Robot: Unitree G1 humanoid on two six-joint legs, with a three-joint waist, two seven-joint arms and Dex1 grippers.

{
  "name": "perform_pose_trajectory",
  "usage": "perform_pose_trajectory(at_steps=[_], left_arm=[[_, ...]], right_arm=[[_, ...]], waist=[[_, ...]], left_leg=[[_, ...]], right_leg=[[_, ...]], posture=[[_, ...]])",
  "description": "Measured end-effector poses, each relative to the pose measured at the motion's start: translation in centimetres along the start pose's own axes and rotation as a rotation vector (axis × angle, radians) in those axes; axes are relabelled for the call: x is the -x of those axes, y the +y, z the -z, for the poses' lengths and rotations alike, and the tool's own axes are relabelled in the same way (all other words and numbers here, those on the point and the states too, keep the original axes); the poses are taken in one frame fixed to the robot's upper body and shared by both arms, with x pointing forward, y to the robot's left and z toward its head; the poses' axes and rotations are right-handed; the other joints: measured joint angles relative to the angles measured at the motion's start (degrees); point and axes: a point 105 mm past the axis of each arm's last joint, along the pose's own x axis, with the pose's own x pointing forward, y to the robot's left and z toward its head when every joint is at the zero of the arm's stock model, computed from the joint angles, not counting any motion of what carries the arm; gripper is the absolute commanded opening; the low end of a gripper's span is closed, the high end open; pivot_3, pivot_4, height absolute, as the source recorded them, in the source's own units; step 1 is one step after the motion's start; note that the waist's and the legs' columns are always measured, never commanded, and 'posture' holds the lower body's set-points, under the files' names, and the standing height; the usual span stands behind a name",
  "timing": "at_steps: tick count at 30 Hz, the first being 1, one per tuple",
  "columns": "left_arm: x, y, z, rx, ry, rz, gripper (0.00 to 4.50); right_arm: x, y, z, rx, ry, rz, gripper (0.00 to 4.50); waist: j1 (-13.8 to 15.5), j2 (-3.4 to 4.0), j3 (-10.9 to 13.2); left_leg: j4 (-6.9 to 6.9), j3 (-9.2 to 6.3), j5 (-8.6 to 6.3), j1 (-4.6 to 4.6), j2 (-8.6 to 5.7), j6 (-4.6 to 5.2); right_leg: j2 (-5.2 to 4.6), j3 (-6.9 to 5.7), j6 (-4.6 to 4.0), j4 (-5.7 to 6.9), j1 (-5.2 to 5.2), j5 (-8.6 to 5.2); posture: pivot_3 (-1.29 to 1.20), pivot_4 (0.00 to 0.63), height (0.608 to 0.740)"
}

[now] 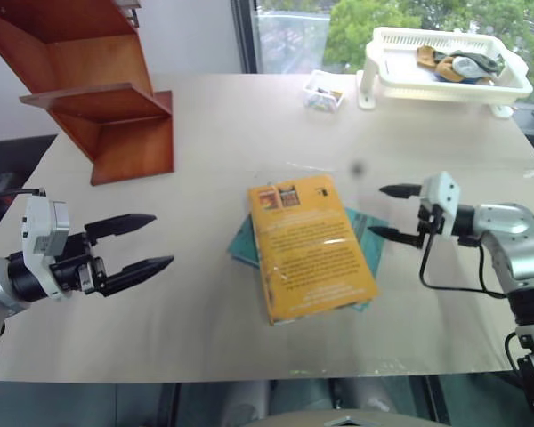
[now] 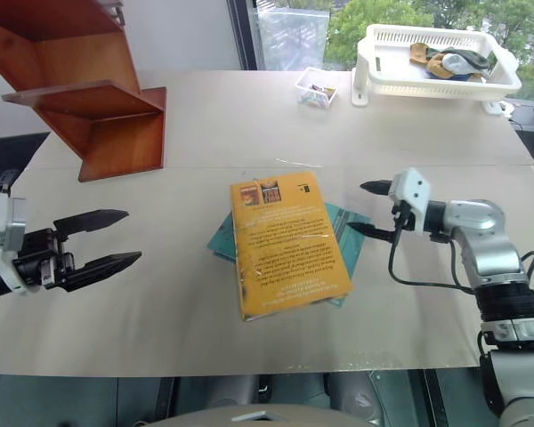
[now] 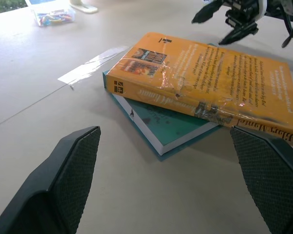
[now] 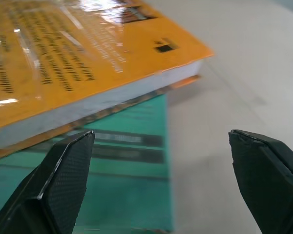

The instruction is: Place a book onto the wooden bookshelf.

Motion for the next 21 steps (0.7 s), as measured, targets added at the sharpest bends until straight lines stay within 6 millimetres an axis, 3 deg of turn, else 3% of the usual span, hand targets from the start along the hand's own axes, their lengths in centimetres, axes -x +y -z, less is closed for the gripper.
perform_pose_trajectory(at_steps=[8, 13, 21], left_arm=[[0.8, -0.3, 0.4, -0.001, 0.017, -0.013, 4.48], [1.0, -0.6, 1.1, 0.023, 0.022, -0.014, 4.48], [0.4, -1.1, 1.7, 0.086, -0.005, -0.039, 4.48]], right_arm=[[-4.6, 1.6, -2.1, 0.013, -0.112, -0.118, 4.50], [-6.4, 2.1, -3.1, 0.027, -0.149, -0.154, 4.50], [-5.9, 1.0, -2.9, 0.056, -0.122, -0.116, 4.50]], waist=[[-0.1, -0.02, 0.1], [0.0, -0.05, 0.1], [0.1, -0.04, 0.1]], left_leg=[[0.00, 0.01, 0.00, 0.00, 0.04, -0.01], [0.01, -0.03, 0.01, 0.00, 0.03, -0.01], [0.04, -0.05, 0.01, 0.00, 0.01, -0.02]], right_leg=[[0.03, 0.01, 0.00, 0.07, -0.09, 0.00], [0.00, -0.03, 0.00, 0.09, -0.13, 0.00], [-0.04, -0.04, 0.00, 0.14, -0.13, 0.00]], posture=[[0.00, 0.150, 0.740], [0.00, 0.150, 0.740], [0.00, 0.150, 0.740]])
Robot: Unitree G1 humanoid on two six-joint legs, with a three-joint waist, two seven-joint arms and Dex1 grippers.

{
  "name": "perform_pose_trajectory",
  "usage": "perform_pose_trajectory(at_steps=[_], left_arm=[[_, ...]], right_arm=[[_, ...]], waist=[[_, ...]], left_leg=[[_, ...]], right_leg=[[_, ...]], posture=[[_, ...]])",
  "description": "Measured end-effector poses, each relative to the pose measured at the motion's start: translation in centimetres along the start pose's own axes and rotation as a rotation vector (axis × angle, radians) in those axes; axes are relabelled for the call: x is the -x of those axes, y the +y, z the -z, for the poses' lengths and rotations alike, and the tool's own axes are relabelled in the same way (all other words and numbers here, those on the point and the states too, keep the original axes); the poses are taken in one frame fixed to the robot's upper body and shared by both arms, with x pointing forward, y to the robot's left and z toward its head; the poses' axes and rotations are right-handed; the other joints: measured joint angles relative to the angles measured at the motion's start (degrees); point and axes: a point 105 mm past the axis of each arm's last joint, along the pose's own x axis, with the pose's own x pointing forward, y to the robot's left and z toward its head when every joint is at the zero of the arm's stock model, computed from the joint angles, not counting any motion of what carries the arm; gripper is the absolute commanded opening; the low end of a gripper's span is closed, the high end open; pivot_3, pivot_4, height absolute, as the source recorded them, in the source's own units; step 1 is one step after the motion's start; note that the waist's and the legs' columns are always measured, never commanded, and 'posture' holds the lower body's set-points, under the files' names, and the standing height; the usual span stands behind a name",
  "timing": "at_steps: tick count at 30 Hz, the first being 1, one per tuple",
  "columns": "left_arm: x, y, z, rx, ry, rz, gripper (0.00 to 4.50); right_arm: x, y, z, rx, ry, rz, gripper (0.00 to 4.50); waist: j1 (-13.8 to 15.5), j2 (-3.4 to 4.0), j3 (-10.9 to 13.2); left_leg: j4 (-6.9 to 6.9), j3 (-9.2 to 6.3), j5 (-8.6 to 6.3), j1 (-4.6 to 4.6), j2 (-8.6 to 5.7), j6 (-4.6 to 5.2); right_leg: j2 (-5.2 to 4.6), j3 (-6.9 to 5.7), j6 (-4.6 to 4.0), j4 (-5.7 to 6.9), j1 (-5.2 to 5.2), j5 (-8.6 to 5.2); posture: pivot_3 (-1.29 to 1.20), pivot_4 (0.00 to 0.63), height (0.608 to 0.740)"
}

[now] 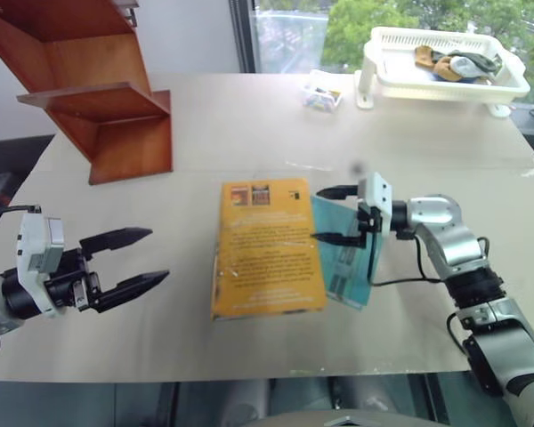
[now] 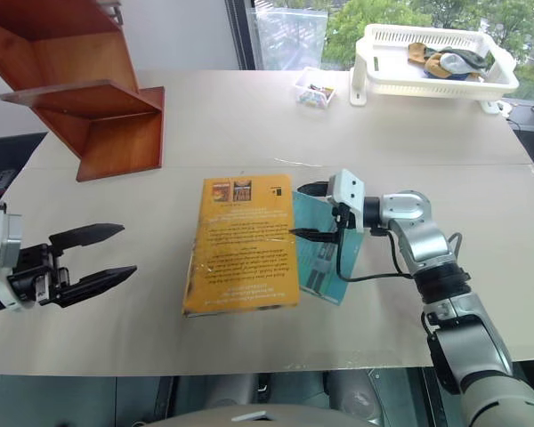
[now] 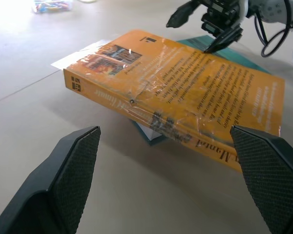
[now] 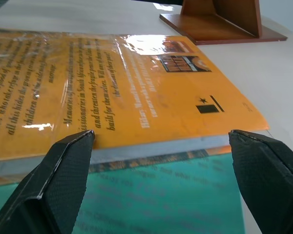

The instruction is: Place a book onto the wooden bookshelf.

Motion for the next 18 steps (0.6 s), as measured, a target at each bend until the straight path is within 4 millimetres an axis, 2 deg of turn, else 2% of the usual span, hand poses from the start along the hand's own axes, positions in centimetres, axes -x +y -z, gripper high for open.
perform_pose_trajectory(at_steps=[5, 6, 7, 8, 12, 15, 18], left_arm=[[-1.6, 0.4, 1.7, 0.150, -0.019, -0.044, 4.48], [-2.6, 1.0, 2.4, 0.244, -0.035, -0.067, 4.48], [-3.1, 1.3, 3.3, 0.318, -0.030, -0.080, 4.48], [-3.3, 1.4, 3.6, 0.345, -0.032, -0.084, 4.48], [-6.0, 1.2, 5.1, 0.613, -0.089, -0.003, 4.48], [-6.5, 0.7, 4.9, 0.819, -0.107, 0.102, 4.48], [-6.6, 0.1, 5.3, 0.912, -0.062, 0.159, 4.48]], right_arm=[[4.3, -0.7, 0.4, -0.014, 0.074, 0.077, 4.50], [5.9, -0.4, -0.1, -0.027, 0.086, 0.088, 4.50], [6.6, -0.2, -0.6, -0.030, 0.085, 0.095, 4.50], [6.8, -0.2, -0.9, -0.030, 0.084, 0.097, 4.50], [9.5, 1.0, -2.4, -0.102, 0.070, 0.100, 4.50], [10.8, 2.0, -2.8, -0.161, 0.081, 0.093, 4.50], [11.6, 2.9, -3.2, -0.194, 0.071, 0.077, 4.50]], waist=[[0.4, -0.02, 0.0], [0.5, 0.04, 0.1], [0.4, 0.03, 0.1], [0.2, 0.04, 0.1], [-0.1, -0.03, 0.1], [-0.1, -0.06, 0.2], [-0.1, -0.05, 0.2]], left_leg=[[0.04, -0.08, 0.00, -0.06, -0.03, 0.00], [0.05, -0.13, 0.00, -0.07, -0.04, 0.01], [0.09, -0.14, 0.00, -0.08, -0.01, 0.01], [0.10, -0.14, 0.00, -0.07, -0.01, 0.01], [0.28, -0.15, 0.00, -0.11, 0.00, 0.01], [0.38, -0.18, 0.00, -0.11, -0.02, 0.00], [0.39, -0.13, 0.01, -0.08, -0.05, 0.00]], right_leg=[[-0.05, -0.08, 0.00, -0.03, 0.03, 0.00], [-0.03, -0.12, 0.00, 0.02, 0.07, 0.00], [-0.02, -0.11, 0.00, 0.05, 0.07, 0.00], [0.01, -0.11, 0.00, 0.11, 0.06, 0.00], [0.05, -0.10, 0.00, 0.30, 0.01, 0.00], [0.09, -0.11, 0.00, 0.48, -0.01, -0.01], [0.08, -0.04, 0.00, 0.53, -0.02, -0.01]], posture=[[0.00, 0.150, 0.740], [0.00, 0.150, 0.740], [0.00, 0.150, 0.740], [0.00, 0.150, 0.740], [0.00, 0.150, 0.740], [0.00, 0.150, 0.740], [0.00, 0.150, 0.740]])
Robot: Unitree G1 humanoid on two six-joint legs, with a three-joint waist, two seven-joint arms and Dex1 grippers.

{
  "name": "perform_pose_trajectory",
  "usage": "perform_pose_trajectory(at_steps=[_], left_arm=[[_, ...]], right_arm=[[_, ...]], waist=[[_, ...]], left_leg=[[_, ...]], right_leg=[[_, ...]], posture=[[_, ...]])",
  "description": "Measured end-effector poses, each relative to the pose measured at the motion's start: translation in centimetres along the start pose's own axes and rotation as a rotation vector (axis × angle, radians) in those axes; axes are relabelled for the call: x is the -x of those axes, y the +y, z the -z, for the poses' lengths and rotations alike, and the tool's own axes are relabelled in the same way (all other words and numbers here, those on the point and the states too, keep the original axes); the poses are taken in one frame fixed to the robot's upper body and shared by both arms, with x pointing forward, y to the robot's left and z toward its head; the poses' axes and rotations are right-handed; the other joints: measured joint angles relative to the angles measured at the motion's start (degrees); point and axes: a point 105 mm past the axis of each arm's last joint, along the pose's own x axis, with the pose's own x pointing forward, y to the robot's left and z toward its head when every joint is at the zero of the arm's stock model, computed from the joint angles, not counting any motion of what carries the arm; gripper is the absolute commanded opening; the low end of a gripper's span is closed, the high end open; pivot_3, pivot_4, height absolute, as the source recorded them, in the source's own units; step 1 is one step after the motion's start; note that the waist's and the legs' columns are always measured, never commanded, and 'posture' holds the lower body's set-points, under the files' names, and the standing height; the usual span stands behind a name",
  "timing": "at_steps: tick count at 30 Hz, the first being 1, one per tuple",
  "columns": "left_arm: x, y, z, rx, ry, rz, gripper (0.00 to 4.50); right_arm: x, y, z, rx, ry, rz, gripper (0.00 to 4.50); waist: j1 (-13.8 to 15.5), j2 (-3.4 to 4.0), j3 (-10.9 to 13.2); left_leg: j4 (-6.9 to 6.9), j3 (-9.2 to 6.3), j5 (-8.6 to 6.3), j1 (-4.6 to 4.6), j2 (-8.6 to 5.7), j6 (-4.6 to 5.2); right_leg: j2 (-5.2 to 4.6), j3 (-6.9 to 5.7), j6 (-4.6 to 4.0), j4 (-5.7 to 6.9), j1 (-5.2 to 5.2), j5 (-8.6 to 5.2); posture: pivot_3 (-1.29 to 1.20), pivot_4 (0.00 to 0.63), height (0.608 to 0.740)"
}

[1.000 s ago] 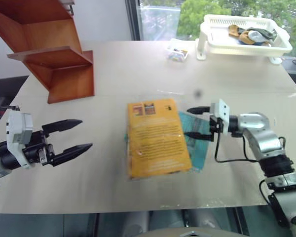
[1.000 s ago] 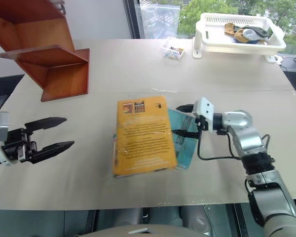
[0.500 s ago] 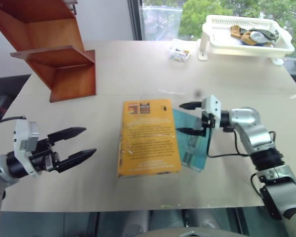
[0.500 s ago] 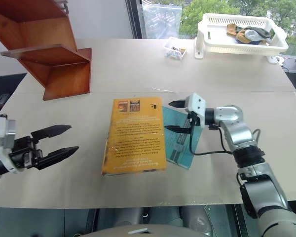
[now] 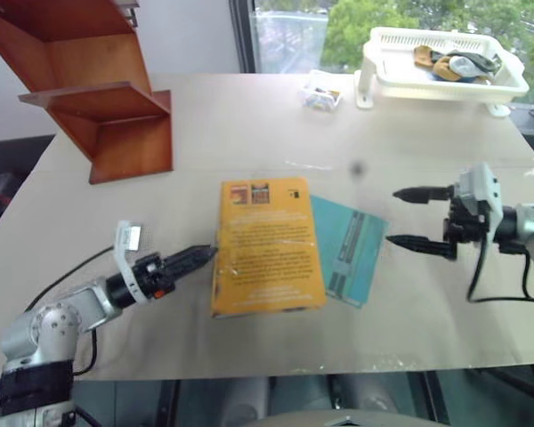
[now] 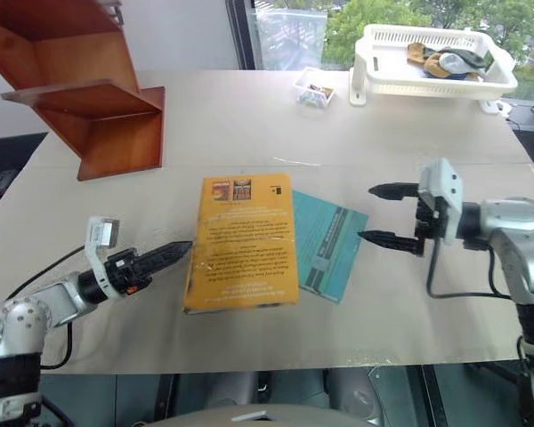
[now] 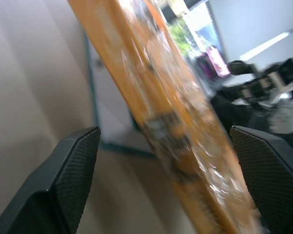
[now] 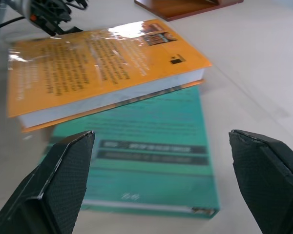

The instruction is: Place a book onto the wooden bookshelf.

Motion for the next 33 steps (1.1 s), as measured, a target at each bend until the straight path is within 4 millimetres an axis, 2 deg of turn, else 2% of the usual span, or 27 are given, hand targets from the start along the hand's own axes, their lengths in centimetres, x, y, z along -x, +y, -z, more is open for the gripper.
perform_pose_trajectory(at_steps=[3, 6, 12, 18, 21, 26, 29, 33], left_arm=[[-0.5, -0.1, 0.1, 0.151, 0.054, 0.063, 4.48], [-1.0, -0.3, -0.2, 0.232, 0.086, 0.103, 4.48], [-2.6, 0.3, -1.9, 0.324, 0.062, 0.162, 4.48], [-3.3, 0.7, -2.4, 0.356, 0.050, 0.184, 4.48], [-3.4, 0.7, -2.2, 0.360, 0.068, 0.187, 3.71], [-3.4, 0.7, -1.9, 0.369, 0.079, 0.194, 1.30], [-3.4, 0.7, -1.9, 0.369, 0.082, 0.195, 0.19], [-2.9, 0.2, -1.5, 0.383, 0.077, 0.217, 0.11]], right_arm=[[0.8, 1.7, -0.5, -0.036, 0.010, -0.044, 4.50], [1.0, 2.4, -0.9, -0.036, 0.011, -0.060, 4.50], [0.9, 2.5, -0.9, -0.038, 0.016, -0.027, 4.50], [0.8, 2.6, -0.8, -0.037, 0.018, -0.011, 4.50], [0.8, 2.5, -0.8, -0.036, 0.020, 0.001, 4.50], [0.8, 2.5, -0.7, -0.033, 0.024, 0.009, 4.50], [0.9, 2.4, -0.7, -0.027, 0.026, 0.012, 4.50], [0.9, 2.5, -0.6, -0.015, 0.031, 0.009, 4.50]], waist=[[0.2, -0.01, 0.0], [0.2, -0.02, 0.0], [0.2, -0.03, 0.0], [0.3, -0.03, 0.0], [0.4, -0.03, 0.0], [0.3, -0.03, 0.0], [0.4, -0.03, 0.0], [0.2, -0.03, 0.0]], left_leg=[[0.03, -0.08, 0.04, -0.01, -0.01, -0.06], [0.07, -0.09, 0.06, -0.01, -0.02, -0.08], [0.08, -0.09, 0.07, -0.08, -0.03, -0.10], [0.19, -0.16, 0.11, -0.77, -0.04, -0.14], [0.19, -0.17, 0.11, -0.76, -0.04, -0.14], [0.20, -0.17, 0.13, -0.75, -0.04, -0.17], [0.20, -0.18, 0.13, -0.75, -0.04, -0.17], [0.19, -0.18, 0.13, -0.77, -0.03, -0.17]], right_leg=[[0.02, -0.07, 0.00, 0.05, 0.00, 0.00], [0.02, -0.07, 0.01, 0.07, 0.01, 0.00], [0.04, -0.06, 0.01, 0.07, -0.06, -0.01], [0.05, -0.12, 0.01, 0.17, -0.65, 0.00], [0.05, -0.12, 0.01, 0.18, -0.65, 0.00], [0.05, -0.12, 0.01, 0.21, -0.64, 0.00], [0.05, -0.13, 0.01, 0.20, -0.64, 0.00], [0.04, -0.12, 0.01, 0.18, -0.65, 0.00]], posture=[[0.00, 0.150, 0.740], [0.00, 0.150, 0.740], [0.00, 0.150, 0.740], [0.00, 0.150, 0.740], [0.00, 0.150, 0.740], [0.00, 0.150, 0.740], [0.00, 0.150, 0.740], [0.00, 0.150, 0.740]])
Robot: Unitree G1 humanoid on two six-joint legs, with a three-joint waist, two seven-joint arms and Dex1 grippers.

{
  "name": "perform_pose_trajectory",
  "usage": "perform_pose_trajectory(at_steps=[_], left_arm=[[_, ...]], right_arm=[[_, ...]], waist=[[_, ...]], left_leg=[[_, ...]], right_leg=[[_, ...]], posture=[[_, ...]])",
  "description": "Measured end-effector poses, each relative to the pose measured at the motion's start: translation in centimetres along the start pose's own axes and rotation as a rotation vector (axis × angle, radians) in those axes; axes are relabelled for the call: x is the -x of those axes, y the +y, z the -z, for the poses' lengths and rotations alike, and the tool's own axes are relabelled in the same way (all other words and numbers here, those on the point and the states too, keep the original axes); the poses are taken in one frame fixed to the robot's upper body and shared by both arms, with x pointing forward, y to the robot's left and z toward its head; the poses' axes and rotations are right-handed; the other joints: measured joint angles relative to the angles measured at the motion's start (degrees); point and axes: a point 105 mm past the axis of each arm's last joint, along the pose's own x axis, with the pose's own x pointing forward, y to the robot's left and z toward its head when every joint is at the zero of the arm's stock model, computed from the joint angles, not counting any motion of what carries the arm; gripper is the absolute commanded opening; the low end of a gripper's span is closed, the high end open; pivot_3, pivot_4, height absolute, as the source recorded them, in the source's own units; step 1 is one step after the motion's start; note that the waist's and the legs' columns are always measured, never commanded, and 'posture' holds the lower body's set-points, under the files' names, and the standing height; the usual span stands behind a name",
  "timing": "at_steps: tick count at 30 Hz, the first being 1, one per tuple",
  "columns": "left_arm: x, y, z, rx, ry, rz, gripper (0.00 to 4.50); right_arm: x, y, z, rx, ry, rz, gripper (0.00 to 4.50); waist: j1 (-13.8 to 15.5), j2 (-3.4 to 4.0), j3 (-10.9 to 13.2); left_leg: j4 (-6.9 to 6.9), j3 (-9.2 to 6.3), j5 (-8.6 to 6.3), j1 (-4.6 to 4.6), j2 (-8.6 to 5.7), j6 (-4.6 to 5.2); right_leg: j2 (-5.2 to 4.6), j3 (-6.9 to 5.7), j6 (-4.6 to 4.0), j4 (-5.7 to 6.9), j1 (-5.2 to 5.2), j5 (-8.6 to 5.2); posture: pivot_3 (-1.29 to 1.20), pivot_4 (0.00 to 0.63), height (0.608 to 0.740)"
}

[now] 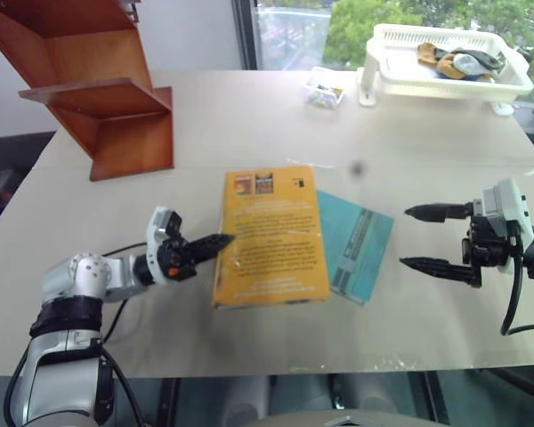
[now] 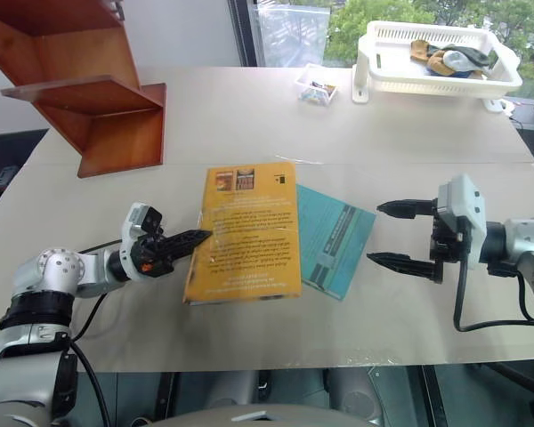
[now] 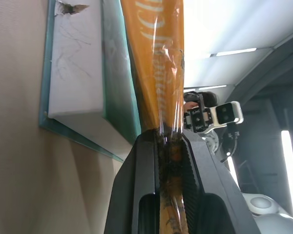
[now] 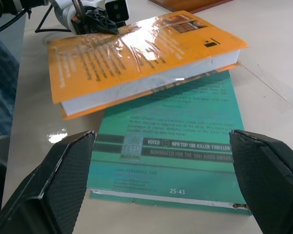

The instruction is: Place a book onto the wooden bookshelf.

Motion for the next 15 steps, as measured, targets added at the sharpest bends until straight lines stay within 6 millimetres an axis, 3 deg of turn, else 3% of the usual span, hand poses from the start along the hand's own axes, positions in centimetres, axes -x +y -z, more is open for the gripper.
perform_pose_trajectory(at_steps=[6, 10, 13, 15], left_arm=[[0.3, -2.5, 1.1, -0.028, -0.002, 0.069, 0.11], [-0.2, -4.7, 1.2, -0.157, -0.024, 0.100, 0.11], [-1.2, -6.4, 0.3, -0.330, -0.049, 0.072, 0.11], [-2.1, -8.2, -1.5, -0.490, -0.090, 0.037, 0.11]], right_arm=[[0.4, -0.3, 0.0, 0.003, -0.006, 0.021, 4.50], [0.4, -0.4, -0.1, 0.005, -0.013, 0.023, 4.50], [0.4, -1.0, -0.5, 0.009, -0.042, 0.032, 4.50], [0.4, -1.5, -1.0, 0.010, -0.073, 0.040, 4.50]], waist=[[0.1, 0.00, 0.0], [0.3, 0.00, 0.0], [0.4, -0.02, 0.0], [0.6, -0.06, 0.0]], left_leg=[[0.00, -0.09, 0.01, 0.00, 0.03, -0.02], [0.06, -0.11, 0.02, 0.01, 0.01, -0.04], [0.10, -0.14, 0.03, 0.02, 0.01, -0.05], [0.14, -0.25, 0.07, -0.01, 0.00, -0.12]], right_leg=[[-0.03, -0.07, 0.00, 0.02, 0.03, 0.00], [-0.07, -0.10, 0.01, 0.02, 0.09, 0.01], [-0.06, -0.12, 0.02, 0.03, 0.13, 0.01], [0.00, -0.22, 0.02, 0.06, 0.14, 0.02]], posture=[[0.00, 0.150, 0.740], [0.00, 0.150, 0.740], [0.00, 0.150, 0.740], [0.00, 0.150, 0.740]])
